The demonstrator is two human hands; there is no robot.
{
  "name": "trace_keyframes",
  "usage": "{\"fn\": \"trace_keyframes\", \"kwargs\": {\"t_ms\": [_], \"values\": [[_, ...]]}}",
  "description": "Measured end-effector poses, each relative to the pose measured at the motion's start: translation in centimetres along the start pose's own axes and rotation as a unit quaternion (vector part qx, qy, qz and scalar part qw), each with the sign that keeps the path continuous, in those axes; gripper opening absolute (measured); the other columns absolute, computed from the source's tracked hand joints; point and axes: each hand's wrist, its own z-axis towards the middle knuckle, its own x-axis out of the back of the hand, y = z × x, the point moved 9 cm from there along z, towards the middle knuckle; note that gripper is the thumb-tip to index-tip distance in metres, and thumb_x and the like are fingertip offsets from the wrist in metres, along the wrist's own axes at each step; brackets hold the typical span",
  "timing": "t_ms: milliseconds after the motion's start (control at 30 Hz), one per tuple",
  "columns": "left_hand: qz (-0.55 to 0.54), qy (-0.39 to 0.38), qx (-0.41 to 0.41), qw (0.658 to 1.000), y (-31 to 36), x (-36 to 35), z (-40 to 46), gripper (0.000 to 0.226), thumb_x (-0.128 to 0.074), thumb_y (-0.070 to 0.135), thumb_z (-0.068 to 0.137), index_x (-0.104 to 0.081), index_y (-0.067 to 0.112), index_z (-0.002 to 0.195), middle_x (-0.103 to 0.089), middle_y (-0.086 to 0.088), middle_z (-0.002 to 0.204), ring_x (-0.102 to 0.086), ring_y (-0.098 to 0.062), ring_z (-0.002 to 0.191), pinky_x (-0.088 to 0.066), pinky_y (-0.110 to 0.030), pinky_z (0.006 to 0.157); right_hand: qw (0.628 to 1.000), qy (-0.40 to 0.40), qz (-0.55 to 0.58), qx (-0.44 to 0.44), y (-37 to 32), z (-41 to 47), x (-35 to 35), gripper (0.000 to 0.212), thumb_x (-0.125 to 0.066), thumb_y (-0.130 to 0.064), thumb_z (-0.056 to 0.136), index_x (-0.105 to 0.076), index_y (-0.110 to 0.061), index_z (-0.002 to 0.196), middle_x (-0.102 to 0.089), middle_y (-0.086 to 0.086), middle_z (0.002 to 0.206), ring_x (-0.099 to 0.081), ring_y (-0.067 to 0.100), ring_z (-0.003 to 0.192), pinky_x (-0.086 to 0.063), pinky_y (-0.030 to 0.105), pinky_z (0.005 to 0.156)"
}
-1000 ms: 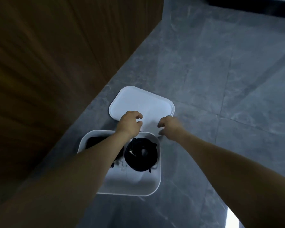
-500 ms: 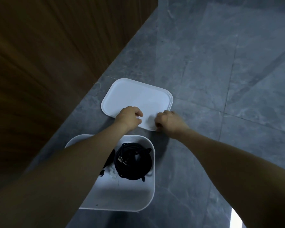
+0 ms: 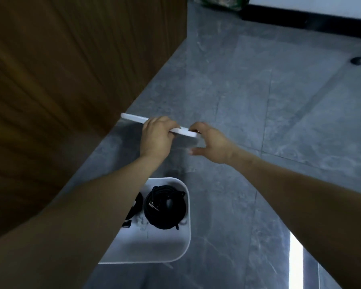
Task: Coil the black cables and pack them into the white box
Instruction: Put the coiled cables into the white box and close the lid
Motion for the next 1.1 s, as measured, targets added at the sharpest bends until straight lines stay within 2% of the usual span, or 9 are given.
{"fn": "trace_keyframes", "kwargs": {"t_ms": [133, 267, 433, 567, 667, 833, 1000, 1067, 1100], "values": [[-0.037, -0.011, -0.007, 0.999, 2.1, 3.9, 0.0, 0.012, -0.067, 0.015, 0.083, -0.067, 0.005, 0.091, -0.06, -0.014, 0.092, -0.053, -0.032, 0.092, -0.034, -0.032, 0.074, 0.976, 0.195, 0.073, -0.064, -1.5, -2.5, 5.0, 0.009, -0.062, -0.012, 0.088, -0.054, -0.013, 0.084, -0.051, 0.004, 0.069, -0.046, 0.018, 0.067, -0.03, 0.019, 0.054], [-0.004, 0.052, 0.007, 0.999, 2.3, 10.0, -1.4, 0.04, -0.067, 0.034, 0.085, -0.058, 0.017, 0.119, -0.059, -0.006, 0.118, -0.05, -0.025, 0.11, -0.034, -0.034, 0.096, 0.946, 0.223, 0.227, -0.059, -4.6, -4.6, 6.7, 0.028, -0.064, -0.009, 0.086, -0.049, -0.021, 0.066, -0.052, 0.002, 0.066, -0.046, 0.017, 0.067, -0.037, 0.028, 0.062], [0.094, 0.041, 0.05, 0.993, -0.7, 13.9, -4.4, 0.062, -0.054, 0.062, 0.082, -0.049, 0.021, 0.128, -0.051, -0.004, 0.13, -0.043, -0.026, 0.124, -0.021, -0.04, 0.112, 0.869, 0.242, 0.409, -0.138, -5.1, -7.5, 4.7, 0.013, -0.056, -0.011, 0.093, -0.058, -0.009, 0.08, -0.054, 0.006, 0.069, -0.047, 0.017, 0.063, -0.038, 0.025, 0.057], [0.122, -0.037, 0.172, 0.977, -5.6, 13.1, -8.9, 0.073, -0.043, 0.073, 0.08, -0.044, 0.022, 0.132, -0.039, -0.007, 0.138, -0.037, -0.03, 0.126, -0.027, -0.052, 0.106, 0.849, 0.239, 0.411, -0.231, -3.9, -9.5, -0.3, 0.026, -0.058, -0.012, 0.092, -0.051, -0.014, 0.067, -0.045, -0.012, 0.038, -0.037, 0.001, 0.035, -0.032, 0.016, 0.04], [0.052, -0.05, 0.286, 0.956, -9.7, 12.4, -13.0, 0.08, -0.052, 0.071, 0.077, -0.036, 0.021, 0.137, -0.032, -0.009, 0.142, -0.038, -0.034, 0.126, -0.039, -0.051, 0.097, 0.836, 0.231, 0.396, -0.302, -2.8, -11.2, -4.0, 0.028, -0.058, -0.014, 0.092, -0.043, -0.016, 0.068, -0.039, -0.005, 0.037, -0.029, 0.002, 0.025, -0.022, 0.01, 0.03], [-0.066, -0.035, 0.376, 0.924, -14.4, 10.0, -17.9, 0.084, -0.07, 0.049, 0.077, -0.036, 0.005, 0.14, -0.04, -0.017, 0.142, -0.047, -0.035, 0.123, -0.044, -0.039, 0.091, 0.843, 0.236, 0.319, -0.362, -1.4, -12.2, -7.3, 0.033, -0.056, -0.014, 0.093, -0.038, -0.017, 0.065, -0.034, 0.004, 0.056, -0.031, 0.016, 0.047, -0.019, 0.011, 0.024], [-0.085, -0.052, 0.384, 0.918, -16.1, 7.7, -19.6, 0.079, -0.074, 0.042, 0.076, -0.04, 0.006, 0.138, -0.044, -0.014, 0.141, -0.05, -0.033, 0.121, -0.046, -0.039, 0.093, 0.873, 0.238, 0.2, -0.377, -0.7, -11.4, -8.6, 0.03, -0.059, -0.01, 0.087, -0.046, -0.012, 0.06, -0.048, 0.009, 0.062, -0.048, 0.024, 0.064, -0.038, 0.027, 0.058], [-0.068, -0.06, 0.378, 0.921, -16.2, 7.1, -19.6, 0.081, -0.072, 0.041, 0.079, -0.035, 0.007, 0.141, -0.038, -0.013, 0.145, -0.046, -0.033, 0.126, -0.045, -0.039, 0.095, 0.88, 0.221, 0.153, -0.391, -0.6, -11.4, -9.3, 0.01, -0.062, -0.012, 0.084, -0.062, -0.004, 0.078, -0.063, 0.018, 0.086, -0.061, 0.029, 0.085, -0.047, 0.035, 0.075], [-0.06, -0.067, 0.374, 0.923, -16.1, 6.8, -19.6, 0.082, -0.071, 0.041, 0.08, -0.032, 0.007, 0.143, -0.035, -0.013, 0.147, -0.044, -0.033, 0.128, -0.044, -0.039, 0.097, 0.882, 0.215, 0.138, -0.396, -0.5, -11.5, -9.6, 0.015, -0.063, -0.013, 0.084, -0.065, 0.0, 0.092, -0.065, 0.021, 0.098, -0.062, 0.032, 0.096, -0.048, 0.036, 0.081]]}}
